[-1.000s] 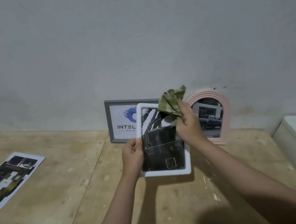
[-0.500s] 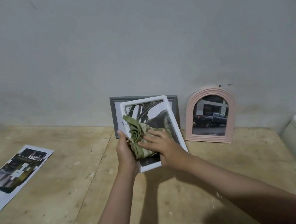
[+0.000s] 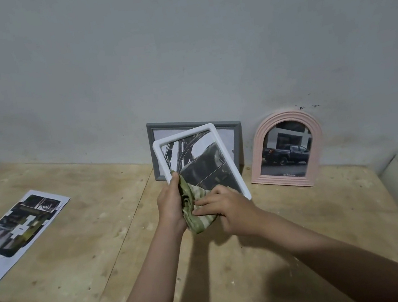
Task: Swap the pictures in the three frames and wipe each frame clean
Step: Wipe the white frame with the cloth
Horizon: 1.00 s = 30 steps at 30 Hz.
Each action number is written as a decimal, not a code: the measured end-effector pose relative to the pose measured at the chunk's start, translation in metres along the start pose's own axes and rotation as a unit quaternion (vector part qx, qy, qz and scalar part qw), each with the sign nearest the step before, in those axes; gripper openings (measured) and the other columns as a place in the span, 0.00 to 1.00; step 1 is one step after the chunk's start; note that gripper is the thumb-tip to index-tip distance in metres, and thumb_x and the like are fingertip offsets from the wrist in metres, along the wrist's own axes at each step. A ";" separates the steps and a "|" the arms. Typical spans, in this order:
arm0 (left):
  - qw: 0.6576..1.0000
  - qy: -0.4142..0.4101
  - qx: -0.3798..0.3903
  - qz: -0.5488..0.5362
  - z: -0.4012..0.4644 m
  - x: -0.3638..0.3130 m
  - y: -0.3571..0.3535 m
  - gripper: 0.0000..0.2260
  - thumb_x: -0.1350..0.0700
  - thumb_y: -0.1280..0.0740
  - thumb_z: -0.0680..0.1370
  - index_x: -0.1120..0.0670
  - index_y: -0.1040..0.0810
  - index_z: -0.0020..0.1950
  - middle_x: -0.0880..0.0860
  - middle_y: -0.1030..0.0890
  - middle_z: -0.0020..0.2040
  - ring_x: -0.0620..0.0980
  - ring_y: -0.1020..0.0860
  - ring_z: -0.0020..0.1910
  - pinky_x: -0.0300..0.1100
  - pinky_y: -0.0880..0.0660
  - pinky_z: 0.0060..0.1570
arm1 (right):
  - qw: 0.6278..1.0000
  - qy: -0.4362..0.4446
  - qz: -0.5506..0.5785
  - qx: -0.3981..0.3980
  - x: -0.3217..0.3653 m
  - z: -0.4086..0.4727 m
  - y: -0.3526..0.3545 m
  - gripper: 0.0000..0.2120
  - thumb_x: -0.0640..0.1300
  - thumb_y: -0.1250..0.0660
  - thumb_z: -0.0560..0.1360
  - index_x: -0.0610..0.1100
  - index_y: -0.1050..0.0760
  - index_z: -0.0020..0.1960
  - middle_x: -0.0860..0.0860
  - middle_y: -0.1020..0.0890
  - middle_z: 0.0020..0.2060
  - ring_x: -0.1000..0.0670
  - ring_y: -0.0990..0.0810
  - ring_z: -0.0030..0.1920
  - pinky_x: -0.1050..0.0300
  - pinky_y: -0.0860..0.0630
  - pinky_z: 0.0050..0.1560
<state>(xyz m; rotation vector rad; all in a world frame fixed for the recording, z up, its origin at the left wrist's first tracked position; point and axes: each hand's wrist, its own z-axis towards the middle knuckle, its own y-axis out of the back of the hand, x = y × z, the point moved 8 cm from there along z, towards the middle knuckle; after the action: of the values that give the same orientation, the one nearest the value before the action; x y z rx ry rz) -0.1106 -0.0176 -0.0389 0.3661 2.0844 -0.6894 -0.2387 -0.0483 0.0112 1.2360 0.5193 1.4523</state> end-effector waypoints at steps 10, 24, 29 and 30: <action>0.998 -0.037 -0.031 0.026 0.012 -0.009 0.015 0.18 0.42 0.39 0.78 0.56 0.20 0.51 0.56 0.16 0.47 0.58 0.17 0.45 0.56 0.21 0.51 | 0.996 0.000 -0.085 0.026 -0.037 -0.020 0.020 0.32 0.26 0.37 0.60 0.51 0.21 0.58 0.54 0.20 0.58 0.47 0.27 0.45 0.54 0.31 0.43; 0.990 -0.118 -0.073 -0.002 0.015 -0.020 0.017 0.12 0.46 0.42 0.81 0.51 0.23 0.48 0.54 0.19 0.50 0.57 0.20 0.54 0.53 0.23 0.58 | 0.707 -0.428 0.474 -0.305 -0.101 -0.039 0.028 0.14 0.38 0.38 0.78 0.45 0.31 0.63 0.51 0.21 0.48 0.54 0.21 0.45 0.62 0.22 0.38; 0.993 -0.099 -0.064 -0.029 0.015 -0.009 0.011 0.12 0.47 0.42 0.81 0.53 0.23 0.50 0.54 0.18 0.49 0.56 0.19 0.48 0.51 0.22 0.54 | 0.844 -0.387 0.176 -0.328 -0.090 -0.039 0.031 0.18 0.39 0.40 0.78 0.53 0.30 0.65 0.52 0.28 0.54 0.61 0.27 0.43 0.63 0.26 0.41; 0.993 -0.093 -0.064 -0.038 0.015 -0.006 0.010 0.12 0.47 0.42 0.81 0.54 0.24 0.50 0.54 0.19 0.47 0.55 0.19 0.46 0.51 0.22 0.54 | 0.861 -0.377 0.137 -0.313 -0.089 -0.036 0.029 0.17 0.40 0.42 0.79 0.52 0.29 0.66 0.51 0.30 0.55 0.61 0.27 0.41 0.60 0.24 0.41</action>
<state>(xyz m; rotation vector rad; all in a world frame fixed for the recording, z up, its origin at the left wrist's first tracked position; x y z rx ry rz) -0.0925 -0.0184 -0.0436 0.1460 1.9606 -0.6070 -0.2969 -0.1260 -0.0124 1.2311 -0.6451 1.0859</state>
